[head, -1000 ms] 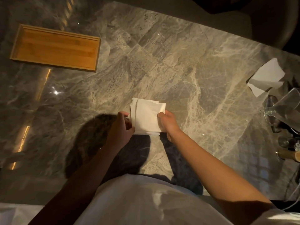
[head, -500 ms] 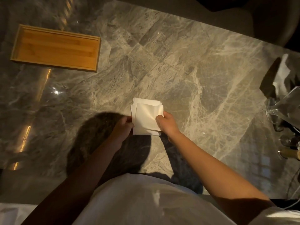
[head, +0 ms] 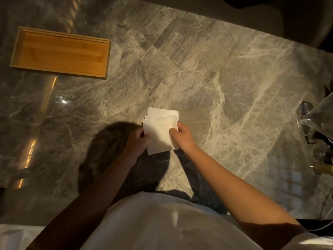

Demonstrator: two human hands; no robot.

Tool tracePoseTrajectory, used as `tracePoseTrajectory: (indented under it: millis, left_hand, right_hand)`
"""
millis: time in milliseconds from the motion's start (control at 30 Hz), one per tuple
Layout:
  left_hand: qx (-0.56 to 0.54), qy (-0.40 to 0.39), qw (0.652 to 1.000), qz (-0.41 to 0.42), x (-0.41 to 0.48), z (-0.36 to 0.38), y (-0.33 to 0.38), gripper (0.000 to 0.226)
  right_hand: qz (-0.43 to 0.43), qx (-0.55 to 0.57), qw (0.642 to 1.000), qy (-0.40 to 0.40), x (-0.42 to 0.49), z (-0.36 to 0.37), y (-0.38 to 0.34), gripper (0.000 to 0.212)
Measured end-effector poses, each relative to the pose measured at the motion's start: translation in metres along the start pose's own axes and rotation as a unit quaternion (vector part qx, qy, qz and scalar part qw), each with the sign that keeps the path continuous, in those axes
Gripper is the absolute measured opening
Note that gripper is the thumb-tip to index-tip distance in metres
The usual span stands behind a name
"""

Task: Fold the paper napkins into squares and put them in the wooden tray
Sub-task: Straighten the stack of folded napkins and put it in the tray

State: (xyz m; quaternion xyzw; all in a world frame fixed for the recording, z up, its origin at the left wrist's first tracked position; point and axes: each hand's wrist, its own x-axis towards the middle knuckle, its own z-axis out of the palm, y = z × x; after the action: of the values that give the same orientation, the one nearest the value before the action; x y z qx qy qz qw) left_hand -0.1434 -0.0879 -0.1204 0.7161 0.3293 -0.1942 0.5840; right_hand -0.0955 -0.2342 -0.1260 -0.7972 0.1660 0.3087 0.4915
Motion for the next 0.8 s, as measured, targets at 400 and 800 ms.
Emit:
tracePoseTrajectory:
  millis: [400, 800]
  left_hand:
    - [0.025, 0.007, 1.0, 0.004, 0.01, 0.006, 0.005, 0.025]
    - [-0.03, -0.003, 0.998, 0.049, 0.014, 0.002, 0.01, 0.017]
  right_hand:
    - [0.071, 0.127, 0.989, 0.027, -0.004, -0.007, 0.002, 0.027]
    - [0.015, 0.119, 0.986, 0.12, 0.002, -0.014, -0.004, 0.032]
